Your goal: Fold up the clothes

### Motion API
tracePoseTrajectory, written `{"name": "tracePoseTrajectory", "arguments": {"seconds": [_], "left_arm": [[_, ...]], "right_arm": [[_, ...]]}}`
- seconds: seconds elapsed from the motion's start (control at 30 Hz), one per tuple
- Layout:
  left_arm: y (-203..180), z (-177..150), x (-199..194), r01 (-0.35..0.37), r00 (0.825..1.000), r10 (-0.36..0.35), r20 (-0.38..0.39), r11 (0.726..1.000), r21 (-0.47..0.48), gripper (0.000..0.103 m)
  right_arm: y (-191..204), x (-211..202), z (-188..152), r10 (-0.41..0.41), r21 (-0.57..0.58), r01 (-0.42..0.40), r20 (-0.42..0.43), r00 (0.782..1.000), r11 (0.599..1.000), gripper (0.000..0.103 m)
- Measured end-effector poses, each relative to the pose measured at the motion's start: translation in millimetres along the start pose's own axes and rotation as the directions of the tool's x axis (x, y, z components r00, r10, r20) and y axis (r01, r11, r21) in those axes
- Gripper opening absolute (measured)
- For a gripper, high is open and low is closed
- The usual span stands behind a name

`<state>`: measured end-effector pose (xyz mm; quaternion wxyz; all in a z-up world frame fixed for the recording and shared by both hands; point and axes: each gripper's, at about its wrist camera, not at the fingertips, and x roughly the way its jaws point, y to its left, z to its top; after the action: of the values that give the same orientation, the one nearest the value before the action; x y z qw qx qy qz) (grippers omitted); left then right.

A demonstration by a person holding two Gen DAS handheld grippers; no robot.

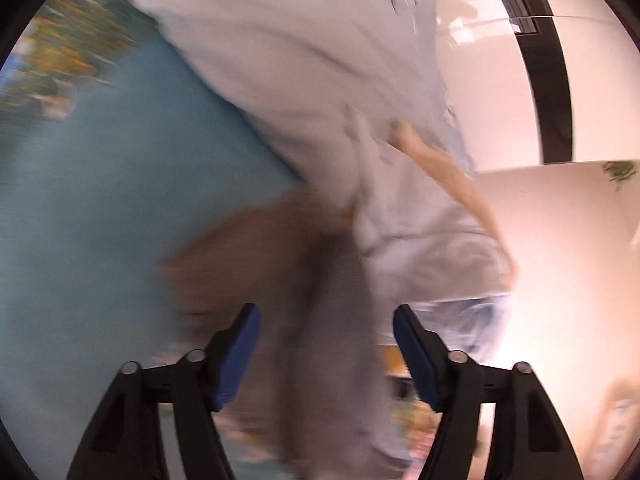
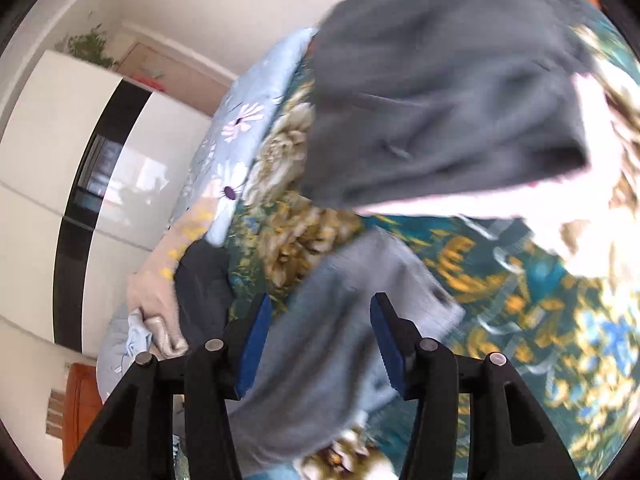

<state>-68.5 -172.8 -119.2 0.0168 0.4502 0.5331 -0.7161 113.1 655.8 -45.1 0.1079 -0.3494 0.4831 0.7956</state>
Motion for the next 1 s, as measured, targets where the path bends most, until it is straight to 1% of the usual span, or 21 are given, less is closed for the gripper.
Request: {"name": "tracePoseTrajectory", "arguments": {"seconds": [0.07, 0.1, 0.13, 0.17, 0.2, 0.27, 0.4, 0.43, 0.47, 0.53, 0.57, 0.6, 0.63, 0.67, 0.7, 0.73, 0.77, 0.8, 0.87, 0.93, 1.0], "left_arm": [[15.7, -1.5, 4.0, 0.002, 1.000, -0.002, 0.009, 0.999, -0.044, 0.075], [23.5, -2.2, 5.9, 0.003, 1.000, -0.002, 0.014, 0.998, -0.066, 0.075], [31.3, -3.0, 7.9, 0.004, 1.000, -0.003, 0.019, 0.996, -0.088, 0.075], [39.2, -3.7, 9.9, 0.006, 1.000, -0.003, 0.023, 0.994, -0.110, 0.075], [47.0, -4.5, 11.9, 0.007, 1.000, -0.003, 0.028, 0.991, -0.132, 0.075], [62.7, -6.0, 15.8, 0.010, 0.999, -0.004, 0.038, 0.984, -0.176, 0.075], [49.1, -2.2, 49.4, -0.027, 1.000, 0.027, -0.004, 0.987, -0.156, 0.076], [46.6, -2.1, 56.0, -0.054, 0.999, 0.054, -0.005, 0.988, -0.148, 0.076], [44.2, -2.6, 58.7, -0.068, 0.998, 0.069, 0.006, 0.988, -0.142, 0.076], [39.5, -3.8, 62.2, -0.082, 0.996, 0.087, 0.034, 0.988, -0.131, 0.075], [37.6, -4.2, 62.9, -0.088, 0.995, 0.094, 0.039, 0.988, -0.128, 0.074], [35.5, -4.2, 62.7, -0.092, 0.994, 0.098, 0.040, 0.988, -0.125, 0.074], [32.7, -3.9, 61.5, -0.106, 0.993, 0.112, 0.045, 0.988, -0.114, 0.071], [29.7, -3.5, 60.1, -0.125, 0.990, 0.131, 0.052, 0.987, -0.102, 0.061], [25.8, -3.2, 58.6, -0.145, 0.987, 0.151, 0.059, 0.985, -0.090, 0.055], [21.6, -2.9, 57.0, -0.167, 0.983, 0.172, 0.066, 0.983, -0.077, 0.041], [15.6, -2.8, 54.2, -0.181, 0.980, 0.185, 0.077, 0.981, -0.064, 0.032], [8.8, -2.7, 50.9, -0.192, 0.977, 0.196, 0.090, 0.980, -0.050, 0.029], [-11.3, -3.5, 38.6, -0.183, 0.975, 0.184, 0.127, 0.983, -0.014, 0.021], [-38.3, -3.8, 20.9, -0.133, 0.981, 0.126, 0.145, 0.990, 0.045, 0.019], [-65.8, -4.6, -3.3, -0.058, 0.990, 0.043, 0.137, 0.992, 0.110, 0.019]], "right_arm": [[-30.8, 11.5, -14.7, -0.012, 0.097, 0.016, -0.049, 0.999, 0.995, 0.053], [-43.2, 20.3, -20.0, 0.006, 0.156, 0.005, -0.072, 0.997, 0.988, 0.053], [-53.1, 28.2, -24.0, 0.048, 0.215, -0.032, -0.074, 0.996, 0.976, 0.054], [-61.6, 35.2, -27.2, 0.080, 0.265, -0.059, -0.069, 0.994, 0.962, 0.061], [-65.9, 40.0, -28.1, 0.082, 0.291, -0.063, -0.055, 0.995, 0.955, 0.064], [-69.8, 48.5, -28.5, 0.072, 0.321, -0.060, -0.026, 0.997, 0.945, 0.065], [-65.6, 62.2, -24.0, 0.069, 0.340, -0.063, -0.004, 0.998, 0.938, 0.067], [-63.7, 64.1, -22.6, 0.061, 0.343, -0.056, -0.004, 0.998, 0.938, 0.062], [-62.5, 65.5, -21.7, 0.052, 0.349, -0.046, -0.008, 0.999, 0.936, 0.043], [-59.6, 67.9, -19.8, 0.032, 0.360, -0.023, -0.019, 0.999, 0.933, 0.023], [-55.5, 66.4, -18.1, 0.024, 0.350, -0.016, -0.017, 1.000, 0.937, 0.017], [-51.4, 64.9, -16.4, 0.016, 0.340, -0.010, -0.014, 1.000, 0.940, 0.015], [-47.4, 63.5, -14.7, 0.008, 0.331, -0.003, -0.012, 1.000, 0.944, 0.015], [-42.7, 61.3, -12.5, 0.002, 0.319, 0.001, -0.008, 1.000, 0.948, 0.014], [-36.3, 57.3, -8.6, 0.001, 0.302, 0.000, -0.001, 1.000, 0.953, 0.014], [-29.5, 53.1, -4.8, 0.003, 0.286, -0.005, 0.007, 1.000, 0.958, 0.013], [-21.7, 48.3, -1.1, 0.013, 0.275, -0.016, 0.014, 1.000, 0.961, 0.013], [-14.0, 43.6, 2.7, 0.024, 0.263, -0.028, 0.020, 1.000, 0.964, 0.013], [5.5, 32.5, 8.5, 0.034, 0.215, -0.040, 0.030, 0.999, 0.976, 0.013], [25.6, 18.4, 13.0, 0.044, 0.153, -0.049, 0.037, 0.998, 0.987, 0.013], [41.7, 0.3, 16.4, 0.057, 0.102, -0.062, 0.049, 0.997, 0.993, 0.012]]}}
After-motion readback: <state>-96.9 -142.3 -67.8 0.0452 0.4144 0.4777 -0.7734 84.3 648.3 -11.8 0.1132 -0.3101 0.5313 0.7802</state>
